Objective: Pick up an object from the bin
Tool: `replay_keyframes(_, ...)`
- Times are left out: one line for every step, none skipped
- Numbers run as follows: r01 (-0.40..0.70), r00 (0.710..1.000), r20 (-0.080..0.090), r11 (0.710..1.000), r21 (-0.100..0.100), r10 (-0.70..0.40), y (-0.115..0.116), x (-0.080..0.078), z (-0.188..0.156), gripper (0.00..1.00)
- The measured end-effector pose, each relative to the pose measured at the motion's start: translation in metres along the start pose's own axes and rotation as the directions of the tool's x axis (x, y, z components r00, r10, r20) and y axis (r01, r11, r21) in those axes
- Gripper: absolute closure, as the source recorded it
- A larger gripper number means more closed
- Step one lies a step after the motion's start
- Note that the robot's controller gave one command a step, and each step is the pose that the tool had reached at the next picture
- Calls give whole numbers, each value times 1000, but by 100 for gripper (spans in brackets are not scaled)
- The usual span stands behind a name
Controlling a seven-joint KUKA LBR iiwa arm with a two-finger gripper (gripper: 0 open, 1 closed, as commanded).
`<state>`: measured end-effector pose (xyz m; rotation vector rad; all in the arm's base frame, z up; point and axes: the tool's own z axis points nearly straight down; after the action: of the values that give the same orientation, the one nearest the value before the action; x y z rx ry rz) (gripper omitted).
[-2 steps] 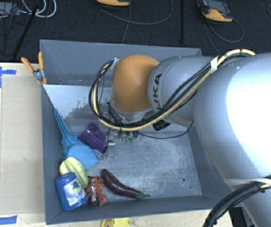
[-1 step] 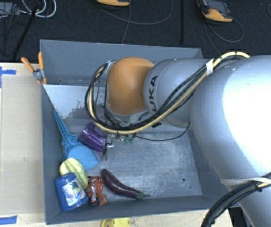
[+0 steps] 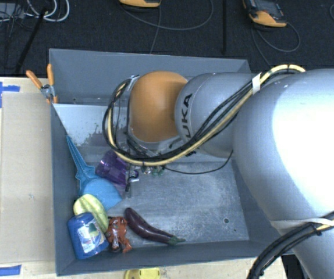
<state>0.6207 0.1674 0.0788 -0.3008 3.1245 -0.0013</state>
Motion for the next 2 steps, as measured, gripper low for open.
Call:
replay_keyframes(-178, 984, -9, 984, 0, 178, -9, 20, -43, 0)
replay_keyframes(-208, 978, 10, 978, -3, 208, -12, 12, -49, 0)
